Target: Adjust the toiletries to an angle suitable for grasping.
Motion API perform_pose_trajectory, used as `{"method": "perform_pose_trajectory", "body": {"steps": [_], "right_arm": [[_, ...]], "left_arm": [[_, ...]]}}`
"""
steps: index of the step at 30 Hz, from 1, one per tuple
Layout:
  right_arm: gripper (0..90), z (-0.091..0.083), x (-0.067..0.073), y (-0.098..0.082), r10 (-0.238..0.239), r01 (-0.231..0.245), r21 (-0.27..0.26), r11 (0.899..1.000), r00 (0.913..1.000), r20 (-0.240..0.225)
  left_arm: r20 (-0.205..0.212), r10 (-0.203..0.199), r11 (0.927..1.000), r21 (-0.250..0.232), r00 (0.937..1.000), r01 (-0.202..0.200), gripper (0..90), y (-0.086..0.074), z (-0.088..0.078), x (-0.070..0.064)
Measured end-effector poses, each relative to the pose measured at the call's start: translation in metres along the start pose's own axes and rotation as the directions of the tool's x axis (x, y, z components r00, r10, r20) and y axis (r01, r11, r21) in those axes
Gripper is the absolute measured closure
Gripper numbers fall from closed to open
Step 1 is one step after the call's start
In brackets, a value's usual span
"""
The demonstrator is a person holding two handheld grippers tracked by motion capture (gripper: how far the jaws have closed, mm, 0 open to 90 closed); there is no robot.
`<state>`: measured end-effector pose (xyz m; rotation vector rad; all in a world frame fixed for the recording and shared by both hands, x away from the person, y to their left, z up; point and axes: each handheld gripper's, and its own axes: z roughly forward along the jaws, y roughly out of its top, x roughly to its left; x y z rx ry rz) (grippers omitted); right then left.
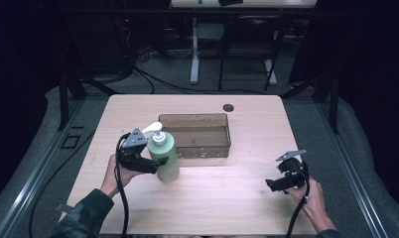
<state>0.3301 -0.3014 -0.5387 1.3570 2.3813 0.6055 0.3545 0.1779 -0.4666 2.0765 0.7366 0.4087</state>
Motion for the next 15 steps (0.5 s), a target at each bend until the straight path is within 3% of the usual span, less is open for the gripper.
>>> {"method": "perform_pose_trajectory", "body": {"steps": [15], "right_arm": [[1.8,-0.001,0.000,-0.001,-0.004,0.004,-0.005,1.000,1.0000,0.008]], "left_arm": [[0.040,0.022,0.9997,-0.007,0.9990,-0.022,12.3,0.014,0.020,-0.008]]}}
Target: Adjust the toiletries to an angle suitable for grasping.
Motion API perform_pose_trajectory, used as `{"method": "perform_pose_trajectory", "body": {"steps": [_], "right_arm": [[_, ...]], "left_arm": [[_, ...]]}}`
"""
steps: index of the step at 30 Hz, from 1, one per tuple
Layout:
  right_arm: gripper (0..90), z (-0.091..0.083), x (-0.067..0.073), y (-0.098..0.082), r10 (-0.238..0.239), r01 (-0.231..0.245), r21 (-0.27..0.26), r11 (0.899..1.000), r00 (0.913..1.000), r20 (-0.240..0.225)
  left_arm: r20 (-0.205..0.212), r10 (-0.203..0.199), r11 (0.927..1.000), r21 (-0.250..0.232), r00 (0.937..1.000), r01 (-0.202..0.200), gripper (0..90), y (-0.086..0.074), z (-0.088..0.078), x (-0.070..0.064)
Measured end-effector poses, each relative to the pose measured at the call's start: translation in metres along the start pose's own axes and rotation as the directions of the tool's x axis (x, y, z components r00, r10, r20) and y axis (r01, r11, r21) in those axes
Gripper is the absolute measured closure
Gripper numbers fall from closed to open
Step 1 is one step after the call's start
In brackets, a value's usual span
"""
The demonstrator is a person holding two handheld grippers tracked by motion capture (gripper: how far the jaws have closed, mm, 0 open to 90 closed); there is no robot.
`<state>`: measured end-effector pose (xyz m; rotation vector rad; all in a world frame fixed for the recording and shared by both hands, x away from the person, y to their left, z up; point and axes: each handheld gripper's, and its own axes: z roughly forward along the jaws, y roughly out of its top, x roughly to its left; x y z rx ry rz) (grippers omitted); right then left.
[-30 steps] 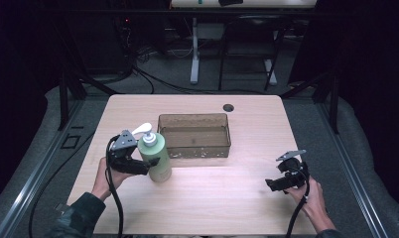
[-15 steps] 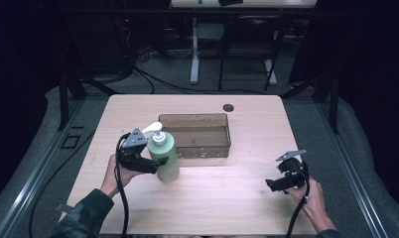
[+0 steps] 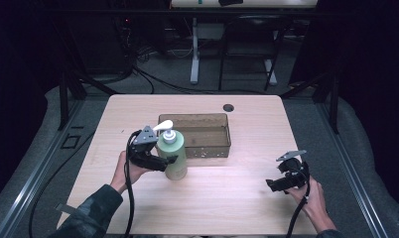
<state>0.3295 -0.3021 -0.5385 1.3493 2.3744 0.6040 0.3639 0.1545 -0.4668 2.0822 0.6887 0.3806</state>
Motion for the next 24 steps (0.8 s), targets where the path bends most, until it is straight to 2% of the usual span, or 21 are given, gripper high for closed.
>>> {"method": "perform_pose_trajectory", "body": {"steps": [6,12,16,24], "right_arm": [[1.4,0.000,0.000,0.000,-0.001,0.001,0.002,1.000,1.0000,0.001],[0.8,0.001,0.001,0.000,-0.026,0.026,0.008,1.000,0.9996,0.007],[0.6,0.000,0.001,0.000,-0.028,0.028,0.006,1.000,0.9996,0.010],[0.2,-0.003,0.000,-0.001,-0.047,0.047,-0.002,0.999,0.9987,0.022]], "left_arm": [[0.016,0.012,0.9999,-0.003,0.9998,-0.012,12.3,0.003,0.005,-0.001],[0.024,0.015,0.9999,0.002,0.9996,-0.015,12.2,0.005,0.008,-0.002],[0.028,0.007,1.0000,-0.006,0.9996,-0.007,12.2,0.004,0.007,-0.001],[0.025,-0.002,0.9995,-0.030,0.9997,0.002,11.4,0.004,-0.004,0.001]]}}
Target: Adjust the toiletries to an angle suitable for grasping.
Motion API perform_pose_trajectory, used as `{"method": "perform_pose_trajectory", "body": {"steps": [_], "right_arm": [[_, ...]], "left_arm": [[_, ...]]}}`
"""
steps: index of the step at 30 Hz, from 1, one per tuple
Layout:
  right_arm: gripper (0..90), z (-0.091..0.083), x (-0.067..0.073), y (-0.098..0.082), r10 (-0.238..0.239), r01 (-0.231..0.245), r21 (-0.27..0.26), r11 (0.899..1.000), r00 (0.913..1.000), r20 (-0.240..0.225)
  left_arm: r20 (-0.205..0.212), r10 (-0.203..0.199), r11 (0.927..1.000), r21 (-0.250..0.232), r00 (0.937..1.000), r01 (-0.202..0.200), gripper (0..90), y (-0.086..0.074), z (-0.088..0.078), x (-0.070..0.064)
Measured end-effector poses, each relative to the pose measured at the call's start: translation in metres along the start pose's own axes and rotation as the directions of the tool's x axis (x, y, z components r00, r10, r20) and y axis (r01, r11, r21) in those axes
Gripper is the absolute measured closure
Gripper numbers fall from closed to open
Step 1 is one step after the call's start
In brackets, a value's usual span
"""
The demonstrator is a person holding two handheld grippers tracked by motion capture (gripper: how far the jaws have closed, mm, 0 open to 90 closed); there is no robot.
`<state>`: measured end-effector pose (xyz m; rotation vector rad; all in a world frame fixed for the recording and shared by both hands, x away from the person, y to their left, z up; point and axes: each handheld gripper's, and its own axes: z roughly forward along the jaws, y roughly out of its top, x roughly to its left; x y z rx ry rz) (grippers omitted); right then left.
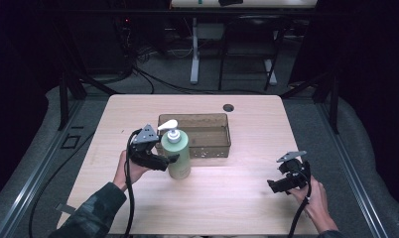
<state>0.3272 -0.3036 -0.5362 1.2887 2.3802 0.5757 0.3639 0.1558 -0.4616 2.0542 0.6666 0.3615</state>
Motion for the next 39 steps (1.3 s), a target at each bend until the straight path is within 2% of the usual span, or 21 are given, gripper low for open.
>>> {"method": "perform_pose_trajectory", "body": {"steps": [7,14,17,25,33,39], "right_arm": [[0.1,-0.002,-0.001,0.000,0.005,-0.005,-0.006,1.000,1.0000,0.001],[0.0,-0.003,0.001,0.000,-0.001,0.001,-0.009,1.000,1.0000,-0.001],[0.0,-0.004,0.001,0.001,-0.011,0.011,-0.018,1.000,0.9999,0.005],[0.0,-0.009,0.006,0.001,-0.054,0.055,-0.061,0.997,0.9982,0.026],[0.0,-0.013,0.010,0.002,-0.092,0.096,-0.078,0.992,0.9945,0.050],[0.0,-0.012,0.010,0.001,-0.099,0.102,-0.067,0.993,0.9940,0.048]], "left_arm": [[0.005,-0.002,1.0000,-0.006,1.0000,0.002,8.1,0.003,-0.009,0.004],[0.019,-0.007,0.9996,0.027,0.9998,0.006,3.4,0.010,-0.016,0.006],[0.028,-0.013,0.9993,0.035,0.9995,0.012,0.3,0.012,-0.019,0.007],[0.035,-0.020,0.9988,0.044,0.9992,0.019,0.2,0.021,-0.027,0.011],[0.059,-0.030,0.9962,0.083,0.9978,0.025,0.2,0.030,-0.033,0.011],[0.059,-0.007,0.9921,0.126,0.9983,0.000,0.2,0.042,-0.032,0.013]]}}
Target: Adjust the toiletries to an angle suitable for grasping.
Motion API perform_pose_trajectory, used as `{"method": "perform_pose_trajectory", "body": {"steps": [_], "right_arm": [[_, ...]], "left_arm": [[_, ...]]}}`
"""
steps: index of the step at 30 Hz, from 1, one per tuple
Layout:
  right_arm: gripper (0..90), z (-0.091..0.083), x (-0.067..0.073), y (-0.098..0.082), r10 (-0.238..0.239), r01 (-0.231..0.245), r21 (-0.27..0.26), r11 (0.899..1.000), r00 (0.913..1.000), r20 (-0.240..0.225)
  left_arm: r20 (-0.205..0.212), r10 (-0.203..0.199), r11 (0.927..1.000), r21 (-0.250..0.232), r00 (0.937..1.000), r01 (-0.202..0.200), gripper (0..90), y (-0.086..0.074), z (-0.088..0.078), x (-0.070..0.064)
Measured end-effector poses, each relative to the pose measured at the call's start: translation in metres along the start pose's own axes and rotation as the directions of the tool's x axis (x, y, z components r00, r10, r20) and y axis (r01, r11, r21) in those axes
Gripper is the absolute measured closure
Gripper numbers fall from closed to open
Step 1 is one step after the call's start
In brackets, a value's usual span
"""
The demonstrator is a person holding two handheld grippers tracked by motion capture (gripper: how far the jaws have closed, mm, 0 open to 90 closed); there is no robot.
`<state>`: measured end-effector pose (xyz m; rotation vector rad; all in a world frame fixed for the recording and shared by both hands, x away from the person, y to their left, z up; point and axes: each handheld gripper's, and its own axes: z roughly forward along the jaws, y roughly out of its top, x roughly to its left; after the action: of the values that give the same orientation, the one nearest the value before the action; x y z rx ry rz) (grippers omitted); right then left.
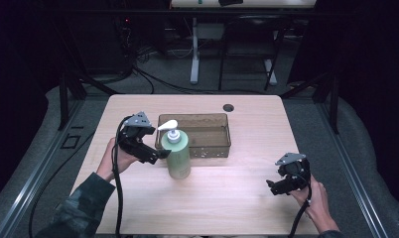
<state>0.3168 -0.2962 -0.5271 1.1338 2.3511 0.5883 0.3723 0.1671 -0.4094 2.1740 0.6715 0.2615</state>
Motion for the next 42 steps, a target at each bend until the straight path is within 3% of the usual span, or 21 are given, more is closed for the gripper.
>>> {"method": "perform_pose_trajectory", "body": {"steps": [13,25,35,42], "right_arm": [[0.0,0.001,-0.002,-0.001,0.026,-0.026,0.012,1.000,0.9996,-0.005],[0.0,0.004,-0.003,-0.002,0.034,-0.034,0.025,0.999,0.9993,-0.017],[0.0,0.004,-0.003,-0.002,0.026,-0.025,0.031,0.999,0.9995,-0.018],[0.0,0.004,-0.003,-0.002,0.030,-0.030,0.032,0.999,0.9994,-0.019]], "left_arm": [[0.006,0.037,0.9959,0.082,0.9993,-0.038,0.2,0.031,-0.004,0.006],[0.021,0.094,0.9781,0.184,0.9953,-0.097,0.5,0.053,0.000,0.003],[0.031,0.120,0.9742,0.189,0.9923,-0.124,3.6,0.067,0.003,-0.003],[0.036,0.142,0.9713,0.188,0.9892,-0.146,19.0,0.074,0.004,-0.005]]}}
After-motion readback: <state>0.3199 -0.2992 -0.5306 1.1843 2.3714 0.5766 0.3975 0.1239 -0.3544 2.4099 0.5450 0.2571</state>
